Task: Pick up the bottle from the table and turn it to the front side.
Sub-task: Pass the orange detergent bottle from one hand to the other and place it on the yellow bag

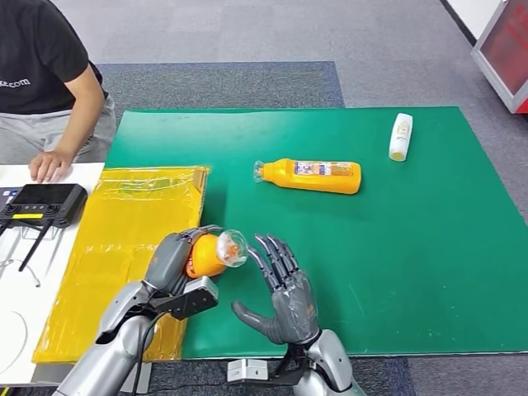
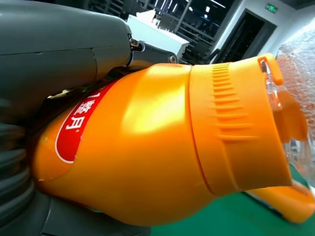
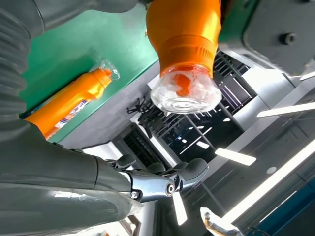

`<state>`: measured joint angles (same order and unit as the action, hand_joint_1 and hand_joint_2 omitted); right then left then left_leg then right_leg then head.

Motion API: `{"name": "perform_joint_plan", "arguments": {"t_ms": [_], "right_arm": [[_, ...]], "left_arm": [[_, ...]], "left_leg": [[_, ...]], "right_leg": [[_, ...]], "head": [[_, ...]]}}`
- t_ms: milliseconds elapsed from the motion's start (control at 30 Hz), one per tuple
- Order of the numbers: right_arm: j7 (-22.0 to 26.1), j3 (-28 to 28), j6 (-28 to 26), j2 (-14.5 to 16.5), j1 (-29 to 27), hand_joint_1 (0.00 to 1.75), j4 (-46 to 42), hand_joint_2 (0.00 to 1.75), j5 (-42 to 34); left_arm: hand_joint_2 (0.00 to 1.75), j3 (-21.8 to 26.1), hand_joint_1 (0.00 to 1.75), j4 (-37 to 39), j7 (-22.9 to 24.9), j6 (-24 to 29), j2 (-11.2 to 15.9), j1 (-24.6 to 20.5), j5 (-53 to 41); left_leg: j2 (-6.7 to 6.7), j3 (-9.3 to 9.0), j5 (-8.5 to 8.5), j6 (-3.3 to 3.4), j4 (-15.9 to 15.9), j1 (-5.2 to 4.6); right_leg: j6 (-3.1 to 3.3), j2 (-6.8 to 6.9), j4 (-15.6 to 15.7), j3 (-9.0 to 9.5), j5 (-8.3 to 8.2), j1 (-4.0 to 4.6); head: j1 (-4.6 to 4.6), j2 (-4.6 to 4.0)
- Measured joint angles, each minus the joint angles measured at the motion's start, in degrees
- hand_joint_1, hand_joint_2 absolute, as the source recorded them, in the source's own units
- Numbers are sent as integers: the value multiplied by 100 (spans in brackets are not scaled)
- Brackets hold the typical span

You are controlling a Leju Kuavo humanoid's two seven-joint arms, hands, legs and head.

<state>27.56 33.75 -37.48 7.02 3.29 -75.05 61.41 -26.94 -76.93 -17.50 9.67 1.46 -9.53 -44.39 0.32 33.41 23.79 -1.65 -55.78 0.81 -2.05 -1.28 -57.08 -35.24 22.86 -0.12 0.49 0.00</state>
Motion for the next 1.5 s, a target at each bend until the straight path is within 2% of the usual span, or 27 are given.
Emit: {"name": "perform_joint_plan", "arguments": {"t_ms": [633,667,733,767,800,867,900,1000,1067,1133,1233,1500], "right_arm": [[72,-151,0,58,-161,0,117,175,-76],[72,-151,0,58,-165,0,121,175,-76],[72,-152,0,58,-172,0,128,175,-76],[72,-152,0,58,-174,0,131,175,-76],[72,-153,0,58,-177,0,135,175,-76],[66,-153,0,58,-183,0,143,175,-76],[62,-153,0,58,-186,0,148,175,-78],[55,-153,0,58,-192,0,166,175,-96],[54,-153,0,58,-196,0,176,175,-114],[43,-153,0,58,-200,0,186,175,-134],[25,-153,0,58,-212,0,208,175,-178],[26,-153,0,58,-225,0,276,175,-305]], "left_arm": [[175,-128,175,420,396,149,92,-207,-596],[175,-134,171,441,404,158,92,-214,-602],[175,-142,146,484,419,180,92,-229,-620],[175,-146,140,508,424,193,90,-236,-634],[175,-149,141,530,428,210,87,-242,-647],[175,-153,158,573,445,243,79,-251,-665],[175,-154,159,592,464,255,74,-257,-672],[175,-154,151,667,540,269,56,-290,-707],[175,-153,137,726,578,289,42,-312,-724],[175,-143,130,784,618,331,23,-325,-744],[175,-129,143,862,649,370,1,-337,-773],[175,-59,103,1080,661,314,-62,-435,-667]], "left_leg": [[0,-9,-1,-1,0,0],[0,-9,-1,-1,0,0],[0,-10,-1,-1,0,0],[0,-10,-2,-2,0,0],[0,-11,-2,-2,0,0],[0,-11,-2,-2,0,0],[0,-12,-2,-2,0,0],[0,-15,-2,-2,0,0],[0,-18,-2,-2,0,0],[0,-20,-1,-3,0,0],[0,-24,-2,-3,1,0],[0,-42,-1,-3,3,0]], "right_leg": [[2,0,0,9,-2,0],[2,0,0,10,-2,0],[2,0,0,10,-2,0],[2,0,0,10,-2,0],[3,0,0,11,-2,0],[3,0,0,11,-2,0],[3,0,0,12,-2,0],[3,0,0,16,-2,0],[3,-1,0,19,-2,0],[4,-1,0,21,-2,0],[4,-1,0,26,-3,0],[5,0,0,51,-3,0]], "head": [[-1,0],[-1,0],[0,0],[1,0],[1,0],[1,0],[0,0],[0,0],[-1,0],[-1,0],[1,0],[1,0]]}}
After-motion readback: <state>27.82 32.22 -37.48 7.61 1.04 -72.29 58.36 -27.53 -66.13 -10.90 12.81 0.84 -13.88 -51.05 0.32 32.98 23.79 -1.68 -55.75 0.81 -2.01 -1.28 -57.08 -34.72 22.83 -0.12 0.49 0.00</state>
